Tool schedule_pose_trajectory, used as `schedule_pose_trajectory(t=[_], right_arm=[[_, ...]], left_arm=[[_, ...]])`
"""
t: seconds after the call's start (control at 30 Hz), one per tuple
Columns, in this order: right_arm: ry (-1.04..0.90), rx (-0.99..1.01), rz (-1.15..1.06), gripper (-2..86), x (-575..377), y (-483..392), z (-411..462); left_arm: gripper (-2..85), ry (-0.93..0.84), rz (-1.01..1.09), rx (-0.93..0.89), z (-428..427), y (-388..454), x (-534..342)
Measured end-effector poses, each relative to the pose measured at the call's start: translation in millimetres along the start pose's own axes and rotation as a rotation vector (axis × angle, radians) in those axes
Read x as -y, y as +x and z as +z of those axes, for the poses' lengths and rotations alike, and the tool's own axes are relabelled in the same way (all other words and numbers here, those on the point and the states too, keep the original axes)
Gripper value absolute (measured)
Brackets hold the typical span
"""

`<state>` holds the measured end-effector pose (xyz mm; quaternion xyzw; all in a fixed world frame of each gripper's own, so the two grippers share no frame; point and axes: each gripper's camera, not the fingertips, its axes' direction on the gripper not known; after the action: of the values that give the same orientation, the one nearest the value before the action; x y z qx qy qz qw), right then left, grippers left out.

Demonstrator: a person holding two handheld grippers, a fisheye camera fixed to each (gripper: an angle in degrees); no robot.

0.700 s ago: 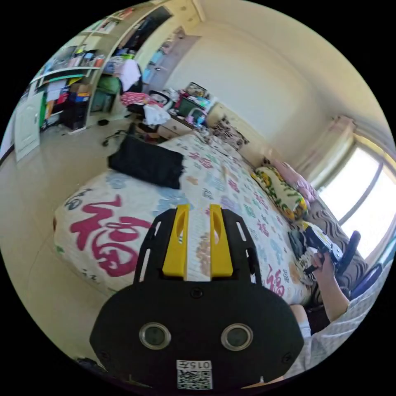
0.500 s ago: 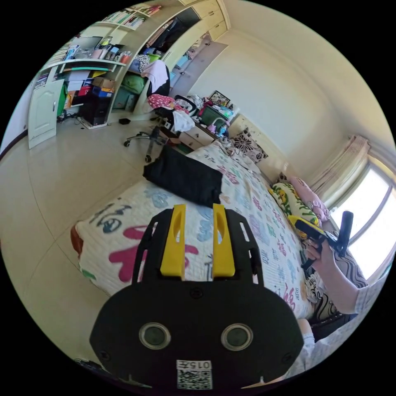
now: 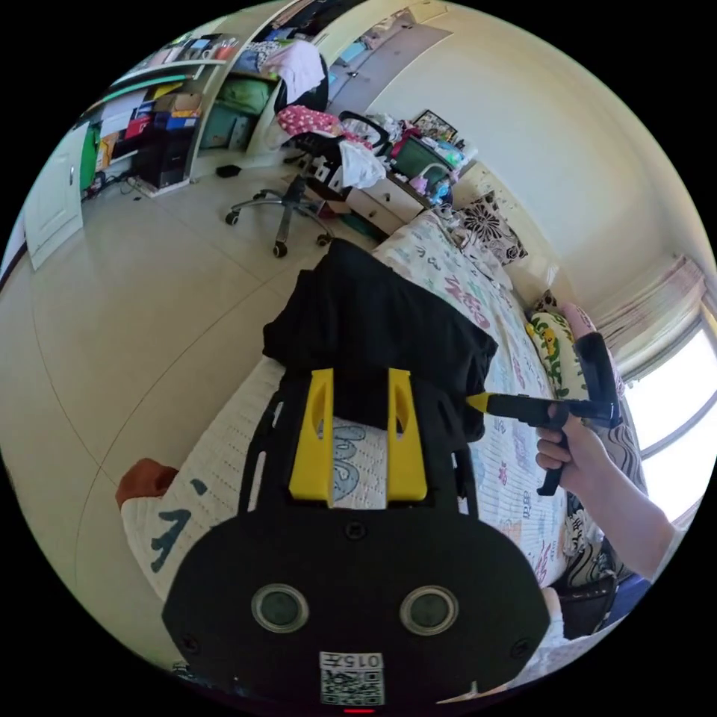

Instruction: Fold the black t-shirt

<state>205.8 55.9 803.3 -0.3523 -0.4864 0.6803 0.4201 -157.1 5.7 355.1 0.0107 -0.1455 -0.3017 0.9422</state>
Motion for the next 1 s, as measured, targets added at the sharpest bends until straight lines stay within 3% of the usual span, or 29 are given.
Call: schedule_pose_trajectory(t=[0.1, 0.17, 0.33, 0.4, 0.5, 0.63, 0.8, 0.9, 0.93, 1.0], right_arm=[[0.080, 0.100, -0.108, 1.5, -25, 1, -15], [0.153, 0.153, -0.190, 0.8, -54, 1, -39], [0.303, 0.013, -0.411, 0.7, -197, 13, -128], [0.278, -0.147, -0.445, 1.0, -259, 19, -139], [0.093, -0.407, -0.338, 1.5, -355, 47, -118], [-0.124, -0.556, -0.175, 1.4, -454, 87, -51], [0.051, -0.517, 0.005, 0.5, -504, 105, -45], [0.100, -0.494, 0.033, -0.3, -521, 117, -52], [0.084, -0.531, 0.010, -0.5, -528, 120, -53], [0.060, -0.573, -0.002, -0.7, -540, 125, -55]], left_arm=[[3.5, 0.033, 0.010, -0.102, -23, 3, -16], [3.0, 0.032, 0.042, -0.342, -40, 15, -41], [7.1, 0.000, 0.121, -0.590, -68, 68, -116], [9.1, -0.009, 0.125, -0.605, -70, 88, -143], [11.1, -0.127, 0.182, -0.585, -51, 132, -177], [14.5, -0.382, 0.304, -0.532, 3, 199, -200], [16.9, -0.385, 0.364, -0.428, 40, 260, -198], [9.1, -0.542, 0.478, -0.413, 74, 295, -202], [2.6, -0.623, 0.502, -0.472, 82, 304, -208], [1.2, -0.605, 0.554, -0.526, 72, 310, -219]])
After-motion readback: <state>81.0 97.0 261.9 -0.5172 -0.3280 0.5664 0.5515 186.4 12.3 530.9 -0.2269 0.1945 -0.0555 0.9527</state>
